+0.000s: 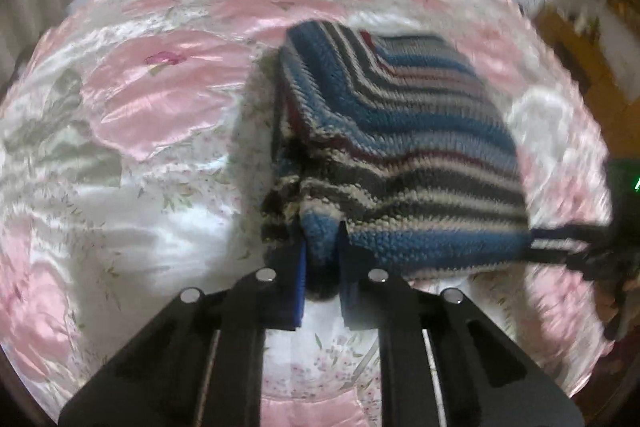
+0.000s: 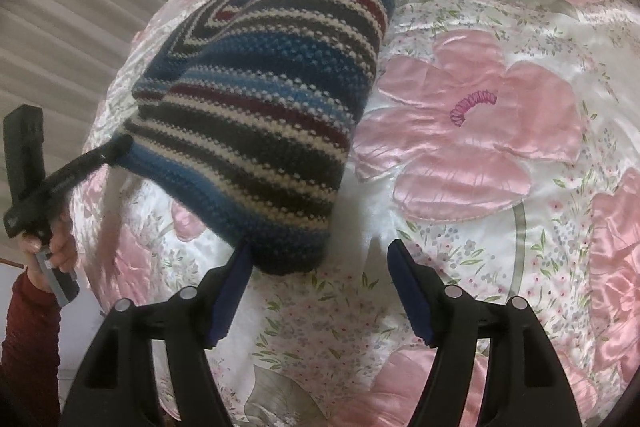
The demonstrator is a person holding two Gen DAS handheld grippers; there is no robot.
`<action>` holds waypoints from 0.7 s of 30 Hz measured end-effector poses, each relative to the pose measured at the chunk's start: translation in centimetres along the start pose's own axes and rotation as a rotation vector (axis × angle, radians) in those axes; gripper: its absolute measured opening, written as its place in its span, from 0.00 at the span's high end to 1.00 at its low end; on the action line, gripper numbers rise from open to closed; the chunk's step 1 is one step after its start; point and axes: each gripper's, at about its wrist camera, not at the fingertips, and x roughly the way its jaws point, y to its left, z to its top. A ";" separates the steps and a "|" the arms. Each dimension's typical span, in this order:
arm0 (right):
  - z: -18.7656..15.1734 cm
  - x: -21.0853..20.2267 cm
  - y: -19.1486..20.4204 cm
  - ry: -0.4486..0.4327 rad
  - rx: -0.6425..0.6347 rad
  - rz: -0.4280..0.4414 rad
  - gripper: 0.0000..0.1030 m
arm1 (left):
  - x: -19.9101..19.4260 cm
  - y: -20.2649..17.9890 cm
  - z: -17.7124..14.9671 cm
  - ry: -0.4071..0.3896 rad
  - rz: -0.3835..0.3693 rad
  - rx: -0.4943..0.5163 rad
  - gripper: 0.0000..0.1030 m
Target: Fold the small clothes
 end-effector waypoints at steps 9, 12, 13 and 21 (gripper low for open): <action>0.5 1.6 0.2 0.034 0.050 0.075 0.31 | 2.0 1.3 -1.4 0.026 -0.003 -0.024 0.89; 0.7 2.8 0.2 0.048 0.067 0.090 0.31 | 2.2 1.6 -1.3 0.036 -0.014 -0.033 0.88; 0.8 3.0 0.2 0.053 0.076 0.104 0.30 | 2.2 1.6 -1.2 0.037 -0.017 -0.037 0.88; 1.3 3.2 -0.2 0.066 0.068 0.158 0.73 | 2.2 1.7 -0.9 0.046 -0.032 -0.042 0.87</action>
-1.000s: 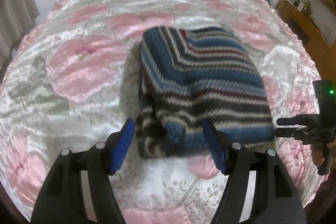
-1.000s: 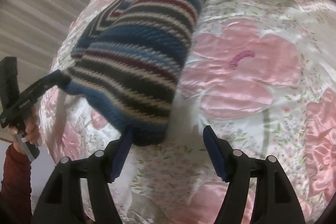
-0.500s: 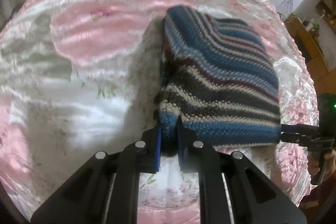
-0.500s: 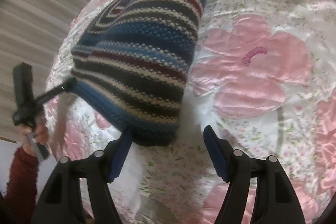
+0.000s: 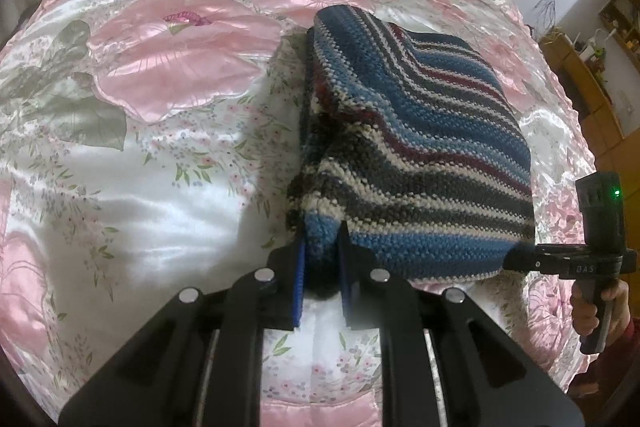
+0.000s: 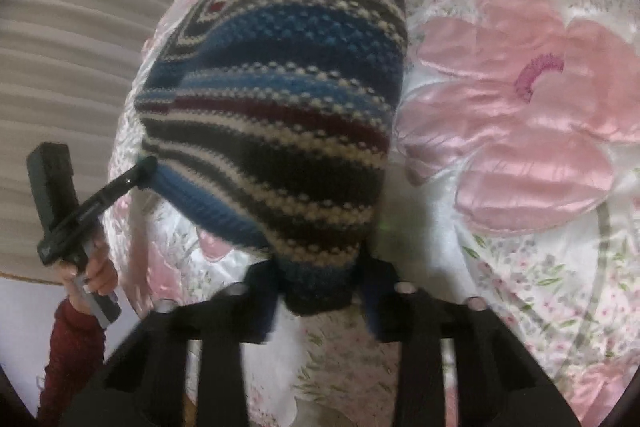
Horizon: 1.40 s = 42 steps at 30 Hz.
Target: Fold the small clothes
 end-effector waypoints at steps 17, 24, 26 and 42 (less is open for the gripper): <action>-1.1 0.2 -0.2 0.021 -0.102 -0.181 0.78 | 2.0 -1.7 -1.7 0.014 0.029 0.101 0.79; 0.3 -3.1 1.4 -0.008 -0.165 -0.195 0.40 | -2.3 -1.3 -0.5 -0.039 -0.002 0.121 0.31; 1.2 -4.4 1.1 -0.038 -0.143 -0.197 0.35 | -3.9 -0.9 0.7 -0.094 -0.027 0.098 0.26; 11.9 -3.5 -0.2 -0.119 -0.031 -0.300 0.31 | 6.5 -5.8 12.4 0.068 0.046 0.113 0.28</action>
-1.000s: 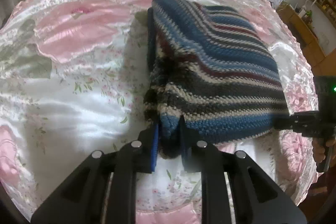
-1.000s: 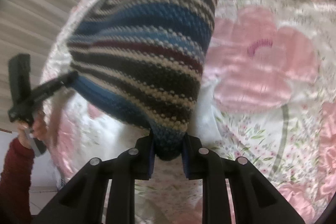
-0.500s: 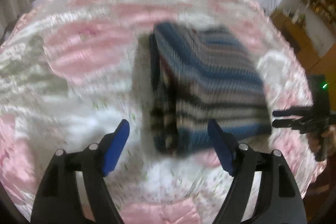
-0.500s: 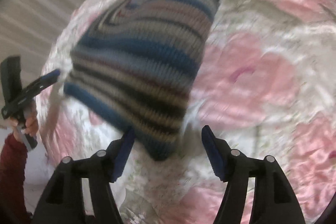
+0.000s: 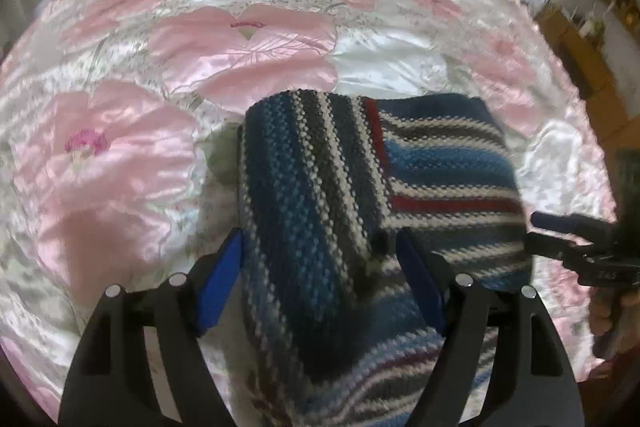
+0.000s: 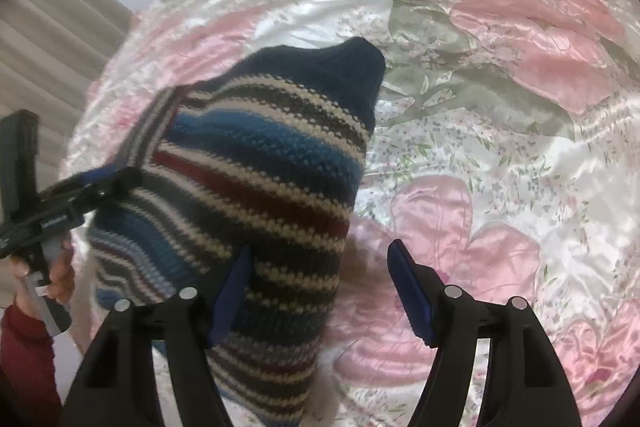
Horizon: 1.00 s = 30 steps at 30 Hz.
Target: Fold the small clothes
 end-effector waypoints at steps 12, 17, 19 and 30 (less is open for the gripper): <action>0.2 1.0 0.8 -0.006 -0.010 -0.036 0.32 | -0.3 3.1 -0.8 -0.027 -0.052 -0.125 0.88; 0.2 1.0 1.4 -0.009 -0.026 -0.066 0.32 | 0.0 2.7 -1.0 -0.030 -0.023 -0.105 0.74; 0.3 0.6 1.4 -0.014 -0.024 -0.065 0.32 | -0.8 2.7 -1.2 -0.019 -0.030 -0.097 0.47; -1.2 0.3 0.6 0.008 0.034 0.073 0.25 | -0.4 4.5 -4.8 0.077 -0.194 -0.132 0.16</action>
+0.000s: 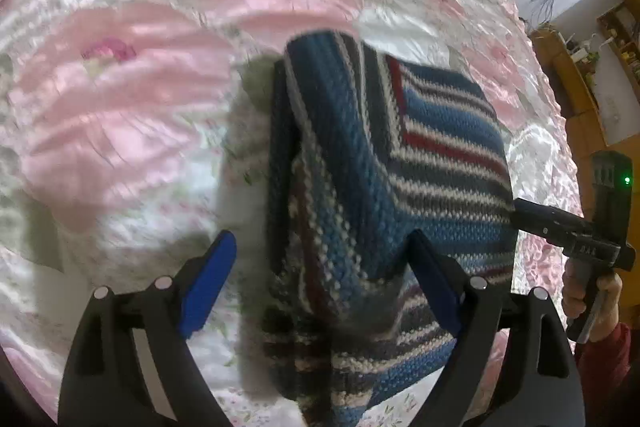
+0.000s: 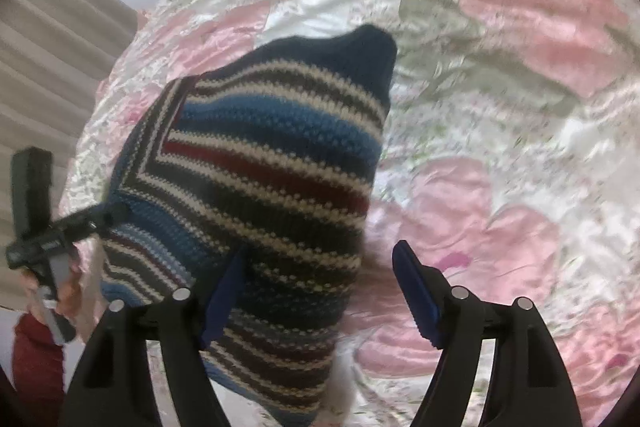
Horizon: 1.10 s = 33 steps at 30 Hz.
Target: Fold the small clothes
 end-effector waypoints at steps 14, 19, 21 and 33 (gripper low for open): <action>0.0 4.2 -1.0 0.049 0.101 0.206 0.17 | 4.9 -1.8 1.4 0.087 -0.088 0.021 0.14; -0.3 4.7 -0.6 0.031 0.083 0.211 0.23 | 5.8 -3.4 0.9 0.104 -0.029 0.115 0.04; -0.6 4.4 -0.5 0.016 0.070 0.206 0.30 | 5.8 -3.4 0.9 0.086 -0.032 0.102 0.05; -2.3 0.5 0.1 -0.083 0.007 0.210 0.51 | 2.5 -3.8 -0.7 -0.008 -0.150 0.056 0.73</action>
